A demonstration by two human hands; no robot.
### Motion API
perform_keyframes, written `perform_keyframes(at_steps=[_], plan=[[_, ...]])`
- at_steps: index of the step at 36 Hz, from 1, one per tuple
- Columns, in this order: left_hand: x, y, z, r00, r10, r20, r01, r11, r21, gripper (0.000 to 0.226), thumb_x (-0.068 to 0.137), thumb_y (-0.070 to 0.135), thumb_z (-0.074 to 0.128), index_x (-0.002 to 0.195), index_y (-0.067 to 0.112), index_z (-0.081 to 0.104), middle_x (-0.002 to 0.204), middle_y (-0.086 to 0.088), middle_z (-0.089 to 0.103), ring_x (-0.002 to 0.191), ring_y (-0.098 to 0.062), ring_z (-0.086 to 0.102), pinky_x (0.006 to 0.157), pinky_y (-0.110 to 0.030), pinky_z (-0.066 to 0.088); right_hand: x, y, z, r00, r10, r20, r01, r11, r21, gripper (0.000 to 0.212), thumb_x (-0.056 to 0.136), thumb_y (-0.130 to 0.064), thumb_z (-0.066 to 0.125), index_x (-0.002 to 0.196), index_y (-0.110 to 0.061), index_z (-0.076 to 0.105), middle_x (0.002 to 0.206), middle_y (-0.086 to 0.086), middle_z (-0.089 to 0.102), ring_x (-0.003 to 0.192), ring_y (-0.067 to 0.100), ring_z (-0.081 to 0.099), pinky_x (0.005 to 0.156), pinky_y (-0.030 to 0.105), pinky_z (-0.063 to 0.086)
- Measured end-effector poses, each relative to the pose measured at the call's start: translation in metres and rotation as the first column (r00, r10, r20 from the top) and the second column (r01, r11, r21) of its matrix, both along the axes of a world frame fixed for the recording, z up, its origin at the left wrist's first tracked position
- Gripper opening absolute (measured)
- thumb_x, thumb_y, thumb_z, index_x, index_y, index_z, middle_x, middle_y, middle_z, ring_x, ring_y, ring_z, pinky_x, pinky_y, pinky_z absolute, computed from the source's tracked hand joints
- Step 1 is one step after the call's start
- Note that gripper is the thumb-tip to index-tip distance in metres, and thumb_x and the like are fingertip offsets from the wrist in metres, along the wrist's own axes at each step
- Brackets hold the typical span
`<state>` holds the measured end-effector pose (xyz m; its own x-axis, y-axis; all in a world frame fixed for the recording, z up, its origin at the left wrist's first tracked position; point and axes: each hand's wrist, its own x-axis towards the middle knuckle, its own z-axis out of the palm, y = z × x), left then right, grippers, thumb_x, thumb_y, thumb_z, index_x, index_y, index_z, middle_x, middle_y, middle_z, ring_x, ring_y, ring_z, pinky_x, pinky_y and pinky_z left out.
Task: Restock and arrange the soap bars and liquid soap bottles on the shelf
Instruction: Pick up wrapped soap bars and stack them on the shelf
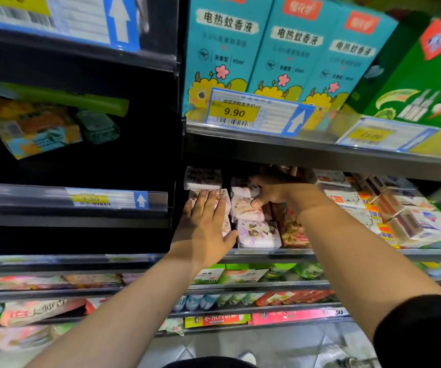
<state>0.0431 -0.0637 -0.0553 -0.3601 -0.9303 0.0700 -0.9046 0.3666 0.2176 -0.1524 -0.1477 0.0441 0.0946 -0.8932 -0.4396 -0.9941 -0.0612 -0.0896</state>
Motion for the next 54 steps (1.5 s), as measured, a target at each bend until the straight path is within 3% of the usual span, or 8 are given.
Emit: perform_keyframes(at_steps=[10, 22, 27, 31, 35, 43, 48, 54], plan=[[0.005, 0.002, 0.006, 0.999, -0.024, 0.028, 0.026, 0.998, -0.056, 0.093, 0.082, 0.066, 0.006, 0.159, 0.015, 0.019, 0.166, -0.01, 0.012, 0.154, -0.029, 0.004, 0.121, -0.047, 0.001, -0.002, -0.007, -0.005, 0.997, -0.07, -0.018, 0.069, 0.997, -0.033, 0.115, 0.07, -0.042, 0.087, 0.158, -0.027, 0.014, 0.161, 0.009, 0.029, 0.147, 0.036, 0.025, 0.119, 0.05, 0.025], [0.0, 0.003, 0.014, 1.0, 0.003, 0.013, -0.003, 1.0, -0.007, 0.08, 0.078, 0.062, 0.033, 0.129, 0.01, 0.066, 0.137, -0.014, 0.06, 0.13, -0.033, 0.054, 0.106, -0.044, 0.023, -0.002, 0.012, -0.002, 0.99, -0.073, 0.123, 0.09, 0.987, -0.134, 0.082, 0.081, -0.023, 0.08, 0.15, -0.027, 0.034, 0.15, 0.008, 0.044, 0.138, 0.031, 0.038, 0.112, 0.043, 0.033], [0.001, 0.0, 0.009, 0.996, 0.017, 0.092, -0.016, 1.0, -0.019, 0.081, 0.094, 0.066, 0.025, 0.16, 0.02, 0.011, 0.167, -0.007, 0.004, 0.154, -0.026, -0.003, 0.12, -0.046, -0.002, -0.003, 0.025, 0.001, 0.994, -0.099, 0.042, 0.107, 0.958, -0.267, 0.057, 0.091, -0.034, 0.067, 0.144, -0.034, 0.046, 0.15, 0.008, 0.046, 0.141, 0.034, 0.034, 0.119, 0.054, 0.014], [0.0, -0.001, 0.008, 0.995, 0.03, 0.094, -0.028, 0.999, -0.022, 0.081, 0.095, 0.067, 0.028, 0.159, 0.021, 0.009, 0.167, -0.006, 0.003, 0.153, -0.025, -0.005, 0.121, -0.046, -0.001, -0.005, 0.043, 0.002, 0.996, -0.058, 0.067, 0.078, 0.931, -0.355, 0.053, 0.095, -0.041, 0.061, 0.144, -0.028, 0.047, 0.141, 0.011, 0.054, 0.129, 0.032, 0.048, 0.105, 0.038, 0.039], [0.005, 0.0, 0.015, 0.994, -0.013, 0.109, 0.012, 1.0, 0.009, 0.081, 0.096, 0.066, 0.024, 0.16, 0.02, 0.004, 0.167, -0.005, -0.003, 0.154, -0.024, -0.007, 0.122, -0.045, 0.0, -0.004, 0.073, 0.005, 0.962, -0.051, 0.267, 0.181, 0.853, -0.489, 0.04, 0.091, -0.047, 0.067, 0.116, -0.017, 0.068, 0.091, 0.012, 0.069, 0.088, 0.029, 0.063, 0.074, 0.038, 0.049], [0.009, 0.001, 0.022, 0.994, -0.002, -0.106, 0.009, 0.997, 0.071, 0.094, 0.091, 0.071, 0.041, 0.159, 0.024, -0.005, 0.167, 0.002, -0.005, 0.154, -0.017, -0.006, 0.123, -0.042, -0.002, 0.009, 0.14, 0.002, 0.653, -0.045, 0.756, 0.47, 0.807, -0.357, 0.031, 0.091, -0.027, 0.071, 0.116, -0.026, 0.053, 0.094, -0.009, 0.061, 0.076, -0.001, 0.058, 0.063, 0.01, 0.044], [0.021, 0.02, 0.031, 0.858, -0.215, -0.465, 0.231, 0.973, -0.023, 0.098, 0.088, 0.04, 0.072, 0.152, 0.05, -0.002, 0.165, 0.018, -0.005, 0.153, -0.011, 0.003, 0.125, -0.036, 0.011, 0.017, 0.157, -0.007, 0.124, -0.199, 0.972, 0.619, 0.781, 0.081, 0.012, 0.095, -0.02, 0.065, 0.103, -0.017, 0.057, 0.094, 0.004, 0.068, 0.08, 0.017, 0.071, 0.054, 0.029, 0.056], [0.026, 0.04, 0.045, 0.659, -0.399, -0.637, 0.37, 0.91, -0.187, 0.06, 0.086, 0.009, 0.063, 0.141, 0.028, 0.051, 0.145, 0.024, 0.031, 0.139, -0.003, 0.028, 0.116, -0.03, 0.028, 0.031, 0.173, -0.012, -0.093, -0.323, 0.942, 0.588, 0.745, 0.314, 0.008, 0.098, -0.03, 0.059, 0.095, -0.022, 0.062, 0.088, 0.001, 0.07, 0.066, 0.011, 0.065, 0.04, 0.022, 0.046]])
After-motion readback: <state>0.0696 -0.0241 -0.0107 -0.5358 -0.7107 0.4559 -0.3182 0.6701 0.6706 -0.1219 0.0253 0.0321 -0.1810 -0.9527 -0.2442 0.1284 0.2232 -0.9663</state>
